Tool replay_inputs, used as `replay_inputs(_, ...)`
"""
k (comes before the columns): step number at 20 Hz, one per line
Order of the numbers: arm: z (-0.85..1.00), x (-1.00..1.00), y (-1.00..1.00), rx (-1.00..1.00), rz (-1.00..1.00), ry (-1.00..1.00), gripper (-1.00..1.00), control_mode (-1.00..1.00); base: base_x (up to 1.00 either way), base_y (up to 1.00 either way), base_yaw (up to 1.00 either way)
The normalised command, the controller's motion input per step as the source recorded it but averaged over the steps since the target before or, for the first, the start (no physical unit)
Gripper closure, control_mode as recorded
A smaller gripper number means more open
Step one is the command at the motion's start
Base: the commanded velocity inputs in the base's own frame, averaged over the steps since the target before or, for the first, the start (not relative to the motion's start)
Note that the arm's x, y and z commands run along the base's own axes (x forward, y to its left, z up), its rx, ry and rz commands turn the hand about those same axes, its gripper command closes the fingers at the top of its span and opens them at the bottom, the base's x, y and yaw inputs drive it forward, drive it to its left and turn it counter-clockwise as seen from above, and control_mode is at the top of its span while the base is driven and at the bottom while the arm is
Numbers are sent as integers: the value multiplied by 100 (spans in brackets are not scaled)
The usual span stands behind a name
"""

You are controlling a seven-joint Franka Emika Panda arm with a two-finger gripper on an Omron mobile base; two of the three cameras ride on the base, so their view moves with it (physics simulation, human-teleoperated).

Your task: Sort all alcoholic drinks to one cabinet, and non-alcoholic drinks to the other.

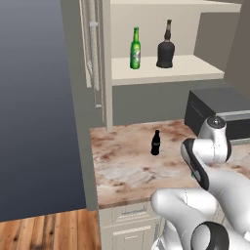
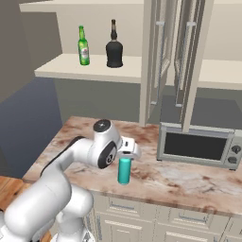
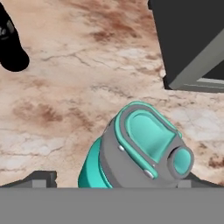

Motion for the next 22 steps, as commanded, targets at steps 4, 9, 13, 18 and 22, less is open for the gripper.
replay_inputs(4, 0, 4, -6, 0, 0, 0, -100, -100, 0, 0, 0)
replay_inputs(9, 0, 0, 0, 1, 0, 0, -100, -100, 0, 0, 0)
replay_inputs(13, -2, 7, 0, 1, 0, 0, -100, -100, 0, 0, 0)
replay_inputs(18, -7, 0, -1, 4, 0, 0, -100, -100, 0, 0, 0)
replay_inputs(22, -7, 0, 0, 5, 0, 0, -100, -100, 0, 0, 0)
